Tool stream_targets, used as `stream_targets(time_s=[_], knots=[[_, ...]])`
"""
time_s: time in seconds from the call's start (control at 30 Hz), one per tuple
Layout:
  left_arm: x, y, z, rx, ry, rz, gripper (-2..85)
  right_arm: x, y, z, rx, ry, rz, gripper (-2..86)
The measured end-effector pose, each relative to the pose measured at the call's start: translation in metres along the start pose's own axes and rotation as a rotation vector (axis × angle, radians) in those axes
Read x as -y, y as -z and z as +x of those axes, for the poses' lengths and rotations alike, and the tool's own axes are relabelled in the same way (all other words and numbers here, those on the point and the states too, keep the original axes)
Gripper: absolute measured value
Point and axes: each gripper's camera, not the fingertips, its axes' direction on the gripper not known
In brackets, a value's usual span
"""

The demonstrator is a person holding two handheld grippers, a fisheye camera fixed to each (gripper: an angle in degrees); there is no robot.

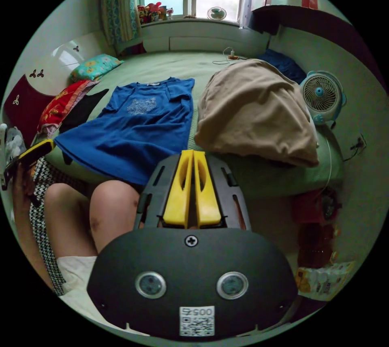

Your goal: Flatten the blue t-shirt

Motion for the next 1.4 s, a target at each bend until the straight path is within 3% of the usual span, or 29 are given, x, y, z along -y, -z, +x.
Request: stream_targets(time_s=[0.5, 0.73, 1.17, 1.4], knots=[[-0.030, 0.025, -0.016, -0.019, 0.037, -0.017, 1.3, -0.002, -0.043, -0.028, 0.056, 0.113, -0.067, -1.0], [-0.037, 0.019, -0.028, -0.005, 0.065, -0.021, 5.5, 0.015, -0.068, -0.033, 0.071, 0.099, -0.120, -1.0], [0.030, -0.070, -0.025, -0.018, -0.020, -0.085, 5.7, 0.059, -0.132, -0.050, 0.106, 0.130, -0.169, -0.9], [0.106, -0.157, -0.037, -0.013, -0.065, -0.048, 9.0, 0.127, -0.166, -0.068, 0.209, 0.220, -0.079, 2.6]])
